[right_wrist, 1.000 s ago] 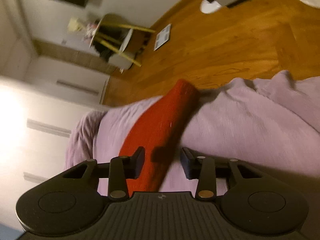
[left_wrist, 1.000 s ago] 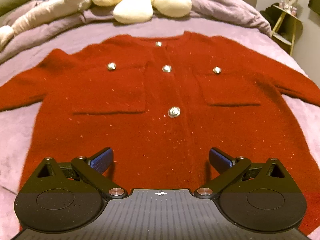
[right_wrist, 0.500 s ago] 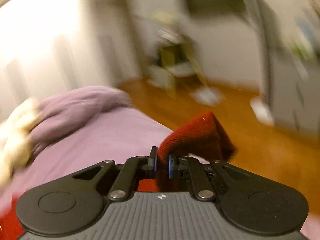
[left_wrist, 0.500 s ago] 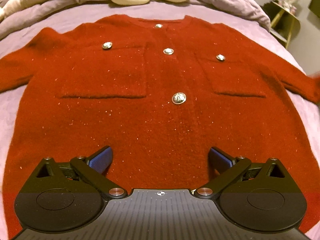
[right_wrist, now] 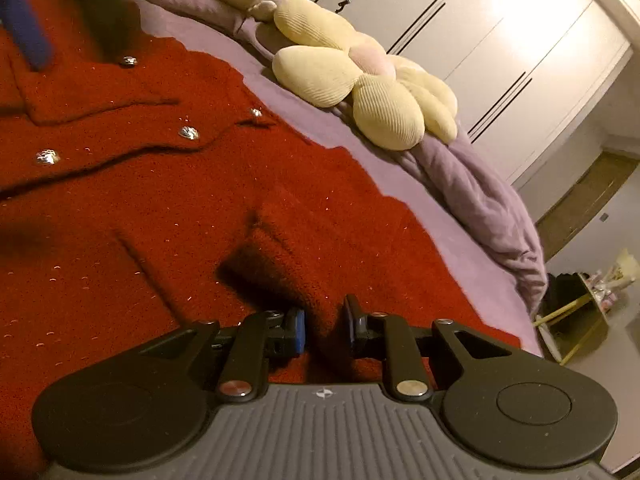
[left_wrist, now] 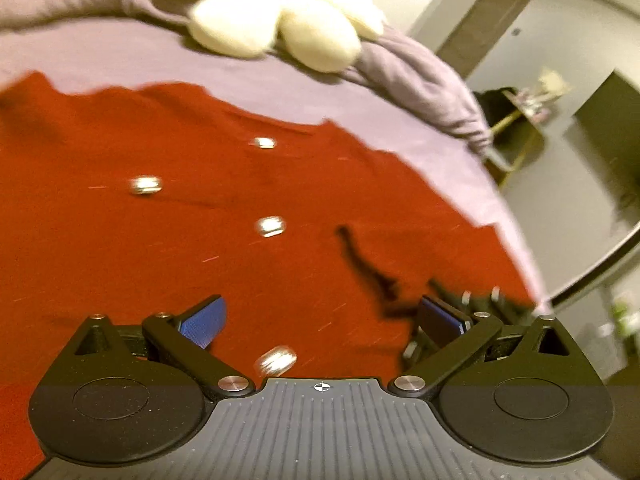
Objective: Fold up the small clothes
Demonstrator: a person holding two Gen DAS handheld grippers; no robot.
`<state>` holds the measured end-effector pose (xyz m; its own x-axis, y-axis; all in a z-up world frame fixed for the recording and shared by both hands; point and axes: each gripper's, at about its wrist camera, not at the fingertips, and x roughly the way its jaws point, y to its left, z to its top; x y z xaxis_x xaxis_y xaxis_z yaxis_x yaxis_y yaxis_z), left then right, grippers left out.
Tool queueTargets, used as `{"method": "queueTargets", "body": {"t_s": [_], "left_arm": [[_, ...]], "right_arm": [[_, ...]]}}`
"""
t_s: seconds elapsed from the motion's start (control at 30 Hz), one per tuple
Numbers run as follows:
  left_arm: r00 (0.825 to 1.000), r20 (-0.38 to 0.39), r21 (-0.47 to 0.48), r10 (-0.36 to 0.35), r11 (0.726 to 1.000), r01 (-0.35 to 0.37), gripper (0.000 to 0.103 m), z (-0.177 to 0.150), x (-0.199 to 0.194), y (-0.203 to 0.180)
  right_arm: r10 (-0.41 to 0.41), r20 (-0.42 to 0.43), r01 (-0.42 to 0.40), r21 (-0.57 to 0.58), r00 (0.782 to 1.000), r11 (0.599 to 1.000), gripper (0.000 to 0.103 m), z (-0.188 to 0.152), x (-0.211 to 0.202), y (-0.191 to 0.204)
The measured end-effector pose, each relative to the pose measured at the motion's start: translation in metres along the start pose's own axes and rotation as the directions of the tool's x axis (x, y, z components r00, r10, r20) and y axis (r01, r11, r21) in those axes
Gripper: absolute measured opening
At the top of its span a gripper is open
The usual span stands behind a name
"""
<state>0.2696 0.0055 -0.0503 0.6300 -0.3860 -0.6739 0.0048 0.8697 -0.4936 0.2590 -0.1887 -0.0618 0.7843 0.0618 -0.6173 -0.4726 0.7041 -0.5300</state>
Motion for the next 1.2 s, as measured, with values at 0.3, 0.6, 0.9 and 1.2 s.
{"method": "queueTargets", "body": {"t_s": [0.3, 0.6, 0.9, 1.2], "left_arm": [[0.974, -0.127, -0.22, -0.188, 0.963, 0.157, 0.089, 0.023, 0.11, -0.009], [0.957, -0.171, -0.265, -0.234, 0.946, 0.184, 0.04, 0.025, 0.138, -0.018], [0.964, -0.164, -0.217, -0.208, 0.961, 0.17, 0.012, 0.033, 0.128, -0.013], [0.989, -0.073, -0.132, -0.132, 0.984, 0.122, 0.012, 0.063, 0.096, 0.011]], "right_arm": [[0.075, 0.064, -0.099, 0.625, 0.995, 0.775, 0.056, -0.046, -0.071, -0.079], [0.129, 0.178, -0.209, 0.932, 0.976, 0.296, 0.056, -0.115, -0.07, -0.131], [0.125, 0.167, -0.171, 0.985, 0.978, 0.015, 0.029, -0.142, -0.039, -0.152], [0.088, 0.278, -0.23, 0.903, 0.956, -0.362, 0.039, -0.168, -0.014, -0.161]]}}
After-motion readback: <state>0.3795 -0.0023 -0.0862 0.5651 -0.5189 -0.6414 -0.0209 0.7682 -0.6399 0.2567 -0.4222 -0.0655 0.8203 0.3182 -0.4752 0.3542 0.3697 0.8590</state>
